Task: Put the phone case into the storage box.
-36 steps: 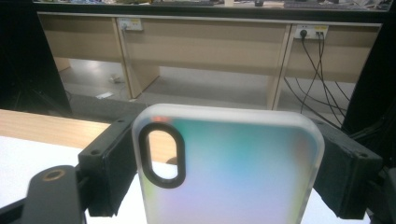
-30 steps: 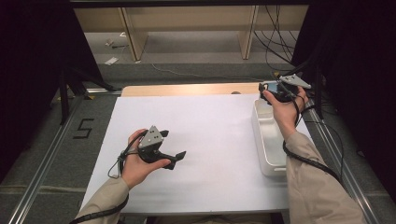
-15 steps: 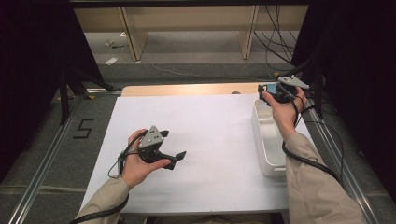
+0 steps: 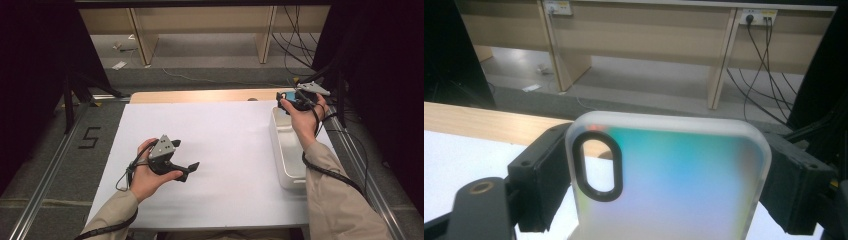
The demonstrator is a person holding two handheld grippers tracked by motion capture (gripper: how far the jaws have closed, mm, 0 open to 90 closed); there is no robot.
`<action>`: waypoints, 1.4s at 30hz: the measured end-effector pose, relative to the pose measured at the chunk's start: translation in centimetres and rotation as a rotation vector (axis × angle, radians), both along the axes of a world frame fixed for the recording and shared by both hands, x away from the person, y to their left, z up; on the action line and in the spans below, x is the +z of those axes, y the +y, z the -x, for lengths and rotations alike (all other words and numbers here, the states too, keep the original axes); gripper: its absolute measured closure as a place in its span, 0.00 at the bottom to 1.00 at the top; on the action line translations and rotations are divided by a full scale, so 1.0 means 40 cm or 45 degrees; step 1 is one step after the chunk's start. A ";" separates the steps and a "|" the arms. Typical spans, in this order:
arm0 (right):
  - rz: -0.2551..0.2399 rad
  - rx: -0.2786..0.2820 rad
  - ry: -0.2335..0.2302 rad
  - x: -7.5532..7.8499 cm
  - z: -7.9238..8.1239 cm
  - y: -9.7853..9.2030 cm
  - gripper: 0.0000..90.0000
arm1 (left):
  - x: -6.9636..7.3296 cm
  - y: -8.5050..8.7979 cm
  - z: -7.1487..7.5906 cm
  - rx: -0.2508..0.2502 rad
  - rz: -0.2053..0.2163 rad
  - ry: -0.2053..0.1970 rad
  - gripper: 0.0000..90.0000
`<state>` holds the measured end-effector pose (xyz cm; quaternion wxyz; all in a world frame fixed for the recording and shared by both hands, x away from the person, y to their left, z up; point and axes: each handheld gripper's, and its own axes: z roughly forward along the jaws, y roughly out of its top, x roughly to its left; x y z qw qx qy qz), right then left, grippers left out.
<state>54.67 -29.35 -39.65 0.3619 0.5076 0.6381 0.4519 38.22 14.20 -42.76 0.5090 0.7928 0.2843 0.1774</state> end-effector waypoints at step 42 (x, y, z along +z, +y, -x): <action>0.015 -0.007 0.038 -0.024 -0.008 0.003 0.20 | -0.002 -0.003 0.000 -0.003 -0.001 0.003 0.00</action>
